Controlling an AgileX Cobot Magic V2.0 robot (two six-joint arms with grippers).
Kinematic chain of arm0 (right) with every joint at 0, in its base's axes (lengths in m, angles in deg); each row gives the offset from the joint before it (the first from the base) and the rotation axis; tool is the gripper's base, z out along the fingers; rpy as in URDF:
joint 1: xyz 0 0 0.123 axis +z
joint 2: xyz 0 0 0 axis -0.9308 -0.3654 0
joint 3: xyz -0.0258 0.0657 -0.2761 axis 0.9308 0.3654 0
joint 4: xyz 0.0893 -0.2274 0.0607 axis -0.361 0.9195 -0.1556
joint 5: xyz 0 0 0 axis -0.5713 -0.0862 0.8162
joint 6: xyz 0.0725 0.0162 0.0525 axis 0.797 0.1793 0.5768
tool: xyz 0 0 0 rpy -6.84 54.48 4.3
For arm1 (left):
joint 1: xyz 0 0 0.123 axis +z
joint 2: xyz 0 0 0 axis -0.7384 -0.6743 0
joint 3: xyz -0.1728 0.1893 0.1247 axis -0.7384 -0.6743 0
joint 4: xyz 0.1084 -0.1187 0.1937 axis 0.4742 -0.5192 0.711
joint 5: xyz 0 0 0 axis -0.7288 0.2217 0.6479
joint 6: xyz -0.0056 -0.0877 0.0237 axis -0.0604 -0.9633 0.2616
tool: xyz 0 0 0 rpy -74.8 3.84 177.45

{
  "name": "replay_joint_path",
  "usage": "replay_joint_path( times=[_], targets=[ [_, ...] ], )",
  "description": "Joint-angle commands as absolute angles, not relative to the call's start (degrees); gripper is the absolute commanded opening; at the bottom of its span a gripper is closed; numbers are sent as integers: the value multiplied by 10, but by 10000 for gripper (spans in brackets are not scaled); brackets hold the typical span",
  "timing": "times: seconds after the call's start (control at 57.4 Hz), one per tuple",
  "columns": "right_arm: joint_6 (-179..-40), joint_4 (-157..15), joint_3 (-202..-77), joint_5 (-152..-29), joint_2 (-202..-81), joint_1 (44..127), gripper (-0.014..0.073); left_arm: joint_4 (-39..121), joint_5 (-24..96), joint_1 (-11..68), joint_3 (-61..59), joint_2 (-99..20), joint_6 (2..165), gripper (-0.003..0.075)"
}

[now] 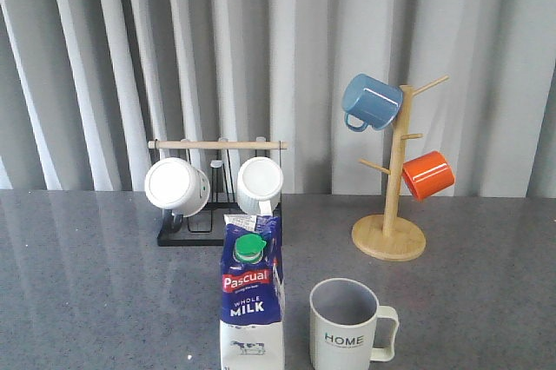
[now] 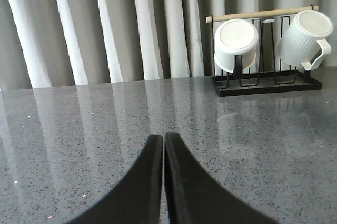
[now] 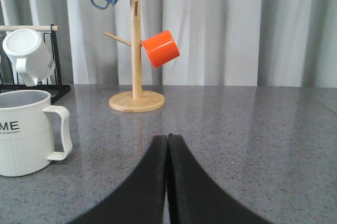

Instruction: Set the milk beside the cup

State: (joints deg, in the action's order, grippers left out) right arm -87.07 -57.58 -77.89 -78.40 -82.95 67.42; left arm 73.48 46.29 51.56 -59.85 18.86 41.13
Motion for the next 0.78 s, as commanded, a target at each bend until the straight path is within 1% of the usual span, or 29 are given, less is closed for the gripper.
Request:
replay_joint_path(
  times=[0.0, 0.766],
  targets=[
    [-871, -578, -773, -739, -820, 667, -7, 733, 502, 515, -586, 194, 411, -8],
    [-871, -570, -773, -739, -820, 666, -7, 733, 502, 515, -586, 194, 411, -7]
  ],
)
